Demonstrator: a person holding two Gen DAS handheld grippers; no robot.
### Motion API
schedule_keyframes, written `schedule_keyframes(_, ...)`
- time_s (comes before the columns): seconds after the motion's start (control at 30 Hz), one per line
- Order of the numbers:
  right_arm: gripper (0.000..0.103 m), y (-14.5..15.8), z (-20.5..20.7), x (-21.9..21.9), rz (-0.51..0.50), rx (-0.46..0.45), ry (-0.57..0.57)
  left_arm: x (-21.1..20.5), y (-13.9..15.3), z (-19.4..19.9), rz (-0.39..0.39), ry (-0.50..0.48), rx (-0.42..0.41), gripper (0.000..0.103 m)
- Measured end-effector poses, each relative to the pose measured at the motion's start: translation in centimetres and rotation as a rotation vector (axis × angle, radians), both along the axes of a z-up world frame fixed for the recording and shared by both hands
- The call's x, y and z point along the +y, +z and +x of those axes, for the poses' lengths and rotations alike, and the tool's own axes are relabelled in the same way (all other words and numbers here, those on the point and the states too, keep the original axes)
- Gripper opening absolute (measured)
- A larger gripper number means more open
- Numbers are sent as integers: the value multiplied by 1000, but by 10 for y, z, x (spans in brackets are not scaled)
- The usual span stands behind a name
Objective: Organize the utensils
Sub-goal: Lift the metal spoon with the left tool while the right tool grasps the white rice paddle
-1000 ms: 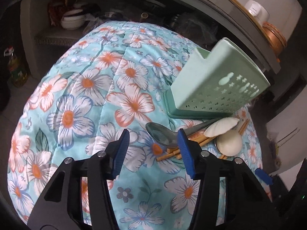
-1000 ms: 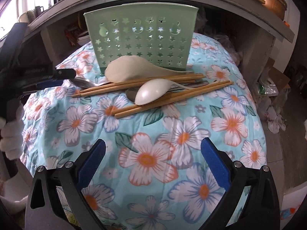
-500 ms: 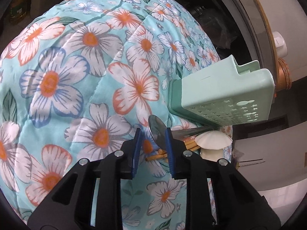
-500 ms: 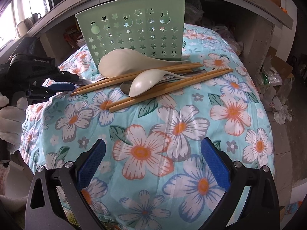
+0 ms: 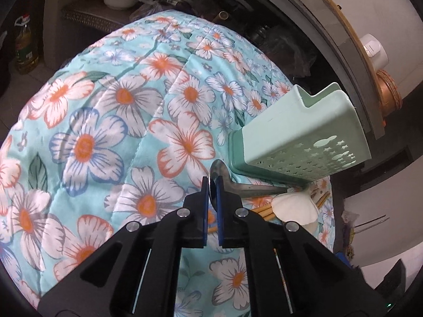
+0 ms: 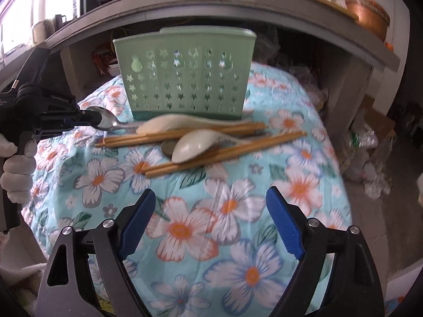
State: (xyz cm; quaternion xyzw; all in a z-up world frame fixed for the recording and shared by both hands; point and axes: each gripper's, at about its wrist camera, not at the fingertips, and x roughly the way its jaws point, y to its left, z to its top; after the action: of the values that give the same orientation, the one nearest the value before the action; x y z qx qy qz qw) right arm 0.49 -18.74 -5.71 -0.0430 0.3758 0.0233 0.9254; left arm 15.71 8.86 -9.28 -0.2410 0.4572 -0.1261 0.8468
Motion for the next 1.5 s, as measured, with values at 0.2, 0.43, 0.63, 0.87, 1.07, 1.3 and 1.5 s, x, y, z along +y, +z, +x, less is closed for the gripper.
schedule_keyframes(0.2,74,17,14,25,-249,-143,130,2,1,-7,30,-23,-45,5)
schedule_keyframes(0.43,64,-7,39,66,-596,-201,351,0,-1,-11,49,-52,-87,5)
schedule_keyframes(0.63,54,-38,50,89,-842,-215,523,0,-2,-14,61,-76,-114,5)
schedule_keyframes(0.87,13,-55,58,92,-960,-202,604,1,-2,-17,69,-78,-128,5)
schedule_keyframes(1.07,7,-51,49,92,-973,-258,584,2,4,-21,91,-75,-160,4)
schedule_keyframes(1.3,4,-7,45,76,-830,-310,433,-3,31,-41,175,-65,-274,2)
schedule_keyframes(1.5,4,36,51,41,-622,-329,225,-14,70,-67,265,-81,-433,2)
